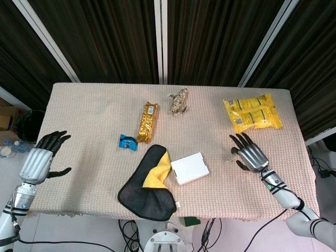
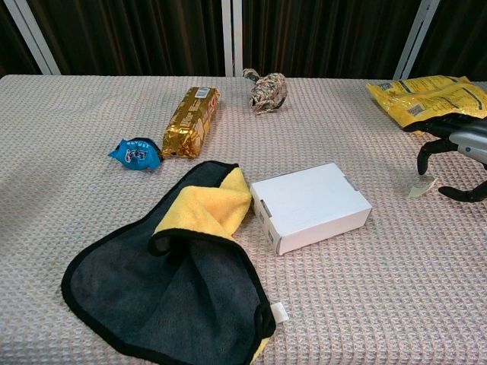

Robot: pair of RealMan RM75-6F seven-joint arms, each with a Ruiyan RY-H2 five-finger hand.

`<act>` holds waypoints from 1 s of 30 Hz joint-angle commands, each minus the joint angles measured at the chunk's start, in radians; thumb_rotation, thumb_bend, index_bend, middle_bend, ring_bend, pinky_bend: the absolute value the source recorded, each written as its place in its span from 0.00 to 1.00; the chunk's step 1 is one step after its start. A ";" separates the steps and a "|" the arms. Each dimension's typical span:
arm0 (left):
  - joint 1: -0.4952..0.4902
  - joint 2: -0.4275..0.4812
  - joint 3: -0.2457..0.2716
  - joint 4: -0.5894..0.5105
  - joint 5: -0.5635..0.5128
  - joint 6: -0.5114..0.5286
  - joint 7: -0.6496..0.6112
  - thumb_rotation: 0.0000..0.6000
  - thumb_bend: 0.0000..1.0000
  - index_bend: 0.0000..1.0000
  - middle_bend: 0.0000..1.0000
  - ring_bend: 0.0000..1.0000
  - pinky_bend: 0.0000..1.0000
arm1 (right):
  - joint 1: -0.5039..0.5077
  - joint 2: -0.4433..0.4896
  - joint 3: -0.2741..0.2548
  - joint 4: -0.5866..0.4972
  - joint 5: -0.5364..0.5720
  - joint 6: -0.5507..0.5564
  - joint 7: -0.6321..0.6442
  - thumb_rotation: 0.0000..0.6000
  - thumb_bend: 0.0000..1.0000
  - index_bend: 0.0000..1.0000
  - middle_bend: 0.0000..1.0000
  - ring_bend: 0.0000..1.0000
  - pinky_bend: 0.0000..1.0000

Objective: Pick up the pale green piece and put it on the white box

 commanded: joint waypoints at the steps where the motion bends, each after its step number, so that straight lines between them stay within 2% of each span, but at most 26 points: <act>1: 0.000 -0.002 -0.001 0.003 0.000 -0.001 -0.002 1.00 0.00 0.15 0.10 0.08 0.13 | 0.002 -0.003 -0.001 0.004 0.002 -0.001 0.001 1.00 0.36 0.43 0.02 0.00 0.00; 30: 0.000 -0.003 -0.004 0.010 -0.008 -0.026 -0.004 1.00 0.00 0.15 0.10 0.08 0.13 | 0.015 -0.042 -0.013 0.063 0.010 0.002 0.013 1.00 0.38 0.53 0.03 0.00 0.00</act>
